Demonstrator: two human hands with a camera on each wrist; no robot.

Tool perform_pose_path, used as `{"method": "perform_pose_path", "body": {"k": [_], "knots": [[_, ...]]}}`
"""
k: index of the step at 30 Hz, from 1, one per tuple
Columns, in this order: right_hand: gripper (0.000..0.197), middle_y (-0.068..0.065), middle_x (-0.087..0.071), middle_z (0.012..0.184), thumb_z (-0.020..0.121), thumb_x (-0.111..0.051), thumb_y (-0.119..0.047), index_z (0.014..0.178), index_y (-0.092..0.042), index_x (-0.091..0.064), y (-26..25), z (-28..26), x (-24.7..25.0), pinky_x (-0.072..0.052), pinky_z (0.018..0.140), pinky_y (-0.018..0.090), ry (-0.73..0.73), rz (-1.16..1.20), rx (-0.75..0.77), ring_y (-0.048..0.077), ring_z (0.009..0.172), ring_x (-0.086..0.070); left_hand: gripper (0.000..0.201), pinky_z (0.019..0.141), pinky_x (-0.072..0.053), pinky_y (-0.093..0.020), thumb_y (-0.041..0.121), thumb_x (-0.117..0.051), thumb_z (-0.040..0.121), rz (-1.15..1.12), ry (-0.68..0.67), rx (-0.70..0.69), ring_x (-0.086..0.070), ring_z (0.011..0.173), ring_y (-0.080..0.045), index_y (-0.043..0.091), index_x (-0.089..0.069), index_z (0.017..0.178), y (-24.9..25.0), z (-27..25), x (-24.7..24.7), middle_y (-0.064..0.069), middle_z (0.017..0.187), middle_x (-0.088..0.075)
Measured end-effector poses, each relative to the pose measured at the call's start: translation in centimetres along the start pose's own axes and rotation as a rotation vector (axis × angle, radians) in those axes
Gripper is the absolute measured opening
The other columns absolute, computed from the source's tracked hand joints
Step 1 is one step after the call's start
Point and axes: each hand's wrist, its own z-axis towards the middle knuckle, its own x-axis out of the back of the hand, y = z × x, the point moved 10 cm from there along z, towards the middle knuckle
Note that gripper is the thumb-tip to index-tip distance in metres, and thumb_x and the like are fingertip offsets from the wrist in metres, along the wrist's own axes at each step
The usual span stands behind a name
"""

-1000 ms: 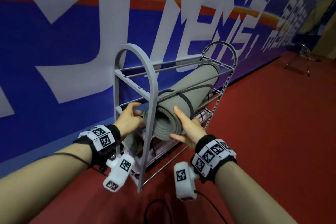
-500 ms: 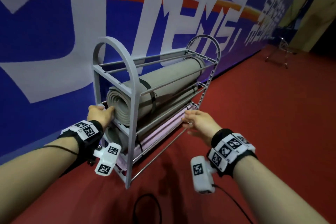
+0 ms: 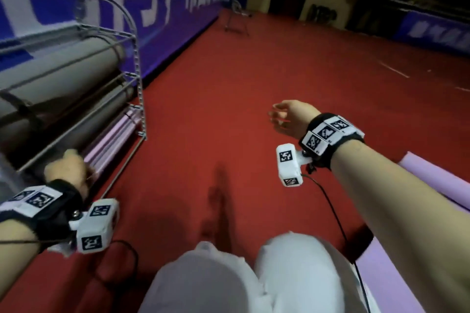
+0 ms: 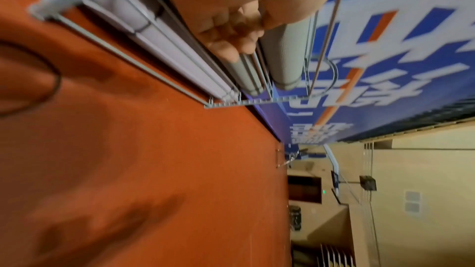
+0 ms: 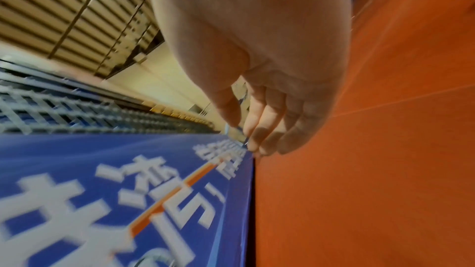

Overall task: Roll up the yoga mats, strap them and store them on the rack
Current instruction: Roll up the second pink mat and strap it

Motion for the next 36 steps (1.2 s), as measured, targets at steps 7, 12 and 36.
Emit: {"method": "perform_pose_path", "body": {"k": [7,12,36], "knots": [[0.019,0.001,-0.059,0.07,0.099,-0.043,-0.014,0.081,-0.017,-0.049,9.9,-2.7,22.7,-0.043,0.057,0.028,0.359,0.296,-0.103,0.015,0.061,-0.054,0.024,0.051,-0.038,-0.027,0.014,-0.038,0.093,0.175,-0.437,0.02,-0.047,0.037,-0.008,0.02,-0.046,0.071,-3.6,-12.8,-18.9,0.004,0.046,-0.048],[0.019,0.004,-0.061,0.073,0.098,-0.045,-0.009,0.081,-0.014,-0.052,20.9,-8.0,37.4,-0.045,0.055,0.026,0.685,0.415,-0.202,0.015,0.064,-0.054,0.021,0.057,-0.043,-0.026,0.012,-0.046,0.095,0.391,-0.754,0.053,-0.047,0.059,-0.012,0.016,-0.051,0.075,-12.7,-25.6,-30.9,-0.001,0.07,-0.05],[0.036,0.023,-0.052,0.096,0.096,-0.051,-0.036,0.116,-0.006,-0.049,61.5,-18.3,48.7,-0.05,0.053,0.034,0.8,0.719,-0.918,0.033,0.063,-0.06,0.066,0.109,-0.029,-0.038,0.013,-0.062,0.09,1.07,-1.38,0.295,-0.037,0.135,-0.021,0.023,-0.03,0.147,-49.8,-49.8,-43.8,-0.003,0.149,-0.037]]}}
